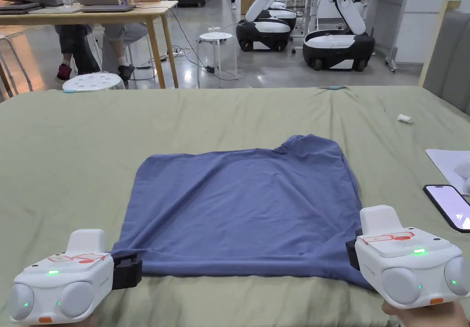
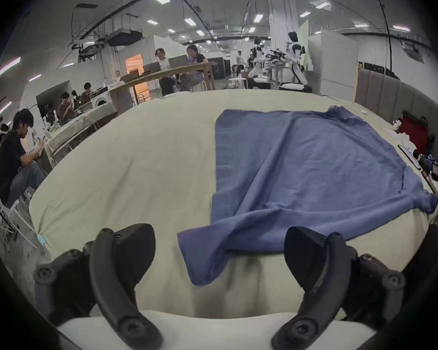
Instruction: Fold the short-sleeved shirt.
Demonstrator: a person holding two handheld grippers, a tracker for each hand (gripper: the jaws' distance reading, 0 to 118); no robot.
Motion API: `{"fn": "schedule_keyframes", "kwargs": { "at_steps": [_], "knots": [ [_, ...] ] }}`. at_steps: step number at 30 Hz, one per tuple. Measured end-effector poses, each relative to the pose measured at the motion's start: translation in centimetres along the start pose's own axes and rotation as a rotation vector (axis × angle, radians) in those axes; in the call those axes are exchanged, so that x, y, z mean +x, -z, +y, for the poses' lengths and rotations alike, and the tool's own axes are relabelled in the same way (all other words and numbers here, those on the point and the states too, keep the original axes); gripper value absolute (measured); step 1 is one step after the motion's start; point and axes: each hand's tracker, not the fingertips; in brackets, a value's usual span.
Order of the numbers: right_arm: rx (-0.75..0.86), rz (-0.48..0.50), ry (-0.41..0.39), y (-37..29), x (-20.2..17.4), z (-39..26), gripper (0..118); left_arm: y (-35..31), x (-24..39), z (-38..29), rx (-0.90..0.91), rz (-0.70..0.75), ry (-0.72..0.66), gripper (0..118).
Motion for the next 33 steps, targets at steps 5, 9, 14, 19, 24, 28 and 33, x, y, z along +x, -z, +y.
{"fn": "schedule_keyframes", "kwargs": {
  "at_steps": [5,9,14,19,24,28,33],
  "knots": [
    [-0.008,0.001,-0.004,0.2,-0.1,-0.1,0,1.5,-0.7,-0.8,-0.030,0.004,-0.010,59],
    [-0.012,-0.001,-0.003,0.5,0.0,-0.2,0,2.0,-0.8,-1.4,-0.050,-0.064,-0.057,9],
    [-0.020,-0.003,0.003,0.0,0.5,-0.5,0,0.8,0.5,-1.3,0.003,-0.036,-0.012,5],
    [-0.040,0.000,0.050,-1.1,2.2,-1.5,0,0.2,0.1,-0.8,0.021,-0.047,-0.010,5],
    [-0.178,0.004,0.059,-0.2,4.3,-3.6,55,-0.4,0.4,-0.8,0.029,-0.053,0.003,5],
    [-0.228,0.063,0.095,1.4,5.3,-4.8,90,-0.5,0.7,-0.9,0.027,-0.052,-0.003,5],
    [-0.281,0.057,0.095,4.2,5.3,-5.2,70,-0.7,0.9,-1.0,0.022,-0.052,0.000,5]
  ]
}}
